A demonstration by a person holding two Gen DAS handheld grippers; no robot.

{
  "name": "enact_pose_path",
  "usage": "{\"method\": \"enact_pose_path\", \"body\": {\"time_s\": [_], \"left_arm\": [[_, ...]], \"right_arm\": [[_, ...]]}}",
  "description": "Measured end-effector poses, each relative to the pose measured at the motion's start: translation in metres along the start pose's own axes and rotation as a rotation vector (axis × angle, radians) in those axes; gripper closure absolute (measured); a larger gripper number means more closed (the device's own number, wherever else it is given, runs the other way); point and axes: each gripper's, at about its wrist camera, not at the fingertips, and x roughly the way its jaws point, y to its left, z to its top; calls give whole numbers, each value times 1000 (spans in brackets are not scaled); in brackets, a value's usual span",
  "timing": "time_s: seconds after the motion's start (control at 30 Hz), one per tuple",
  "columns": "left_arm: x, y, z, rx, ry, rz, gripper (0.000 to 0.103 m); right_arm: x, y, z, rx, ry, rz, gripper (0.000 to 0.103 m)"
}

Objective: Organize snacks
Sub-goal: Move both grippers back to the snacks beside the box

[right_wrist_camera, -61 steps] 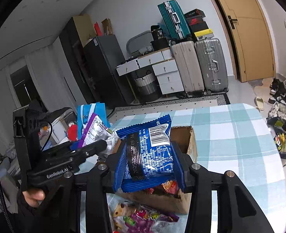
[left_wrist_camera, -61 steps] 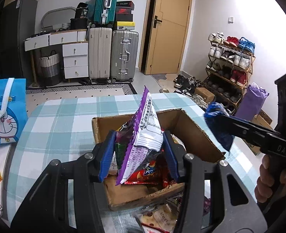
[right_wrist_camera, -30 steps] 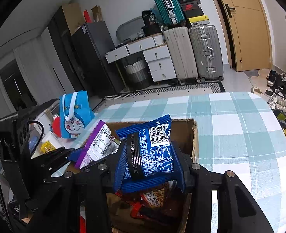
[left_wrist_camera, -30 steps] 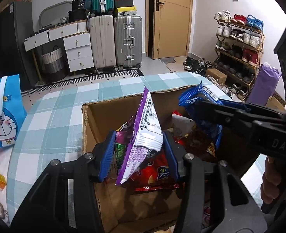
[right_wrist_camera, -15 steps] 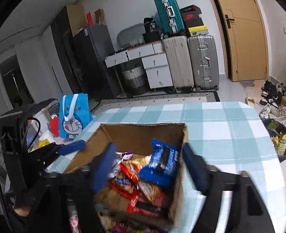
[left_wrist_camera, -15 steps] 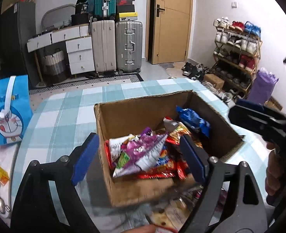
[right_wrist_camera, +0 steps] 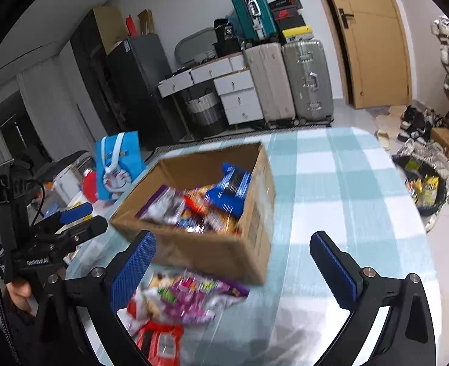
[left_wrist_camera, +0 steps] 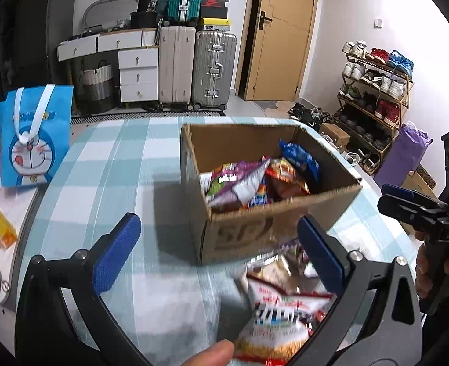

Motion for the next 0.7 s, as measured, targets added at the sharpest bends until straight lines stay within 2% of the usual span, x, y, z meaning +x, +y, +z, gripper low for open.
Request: {"method": "enact_pose_path", "body": {"time_s": [0.4, 0.7], "left_arm": [[-7, -2, -37, -4, 94, -38, 1], [-4, -16, -48, 69, 147, -64, 1]], "right_arm": [[9, 19, -43, -58, 118, -16, 0], [24, 32, -53, -101, 201, -14, 0]]}}
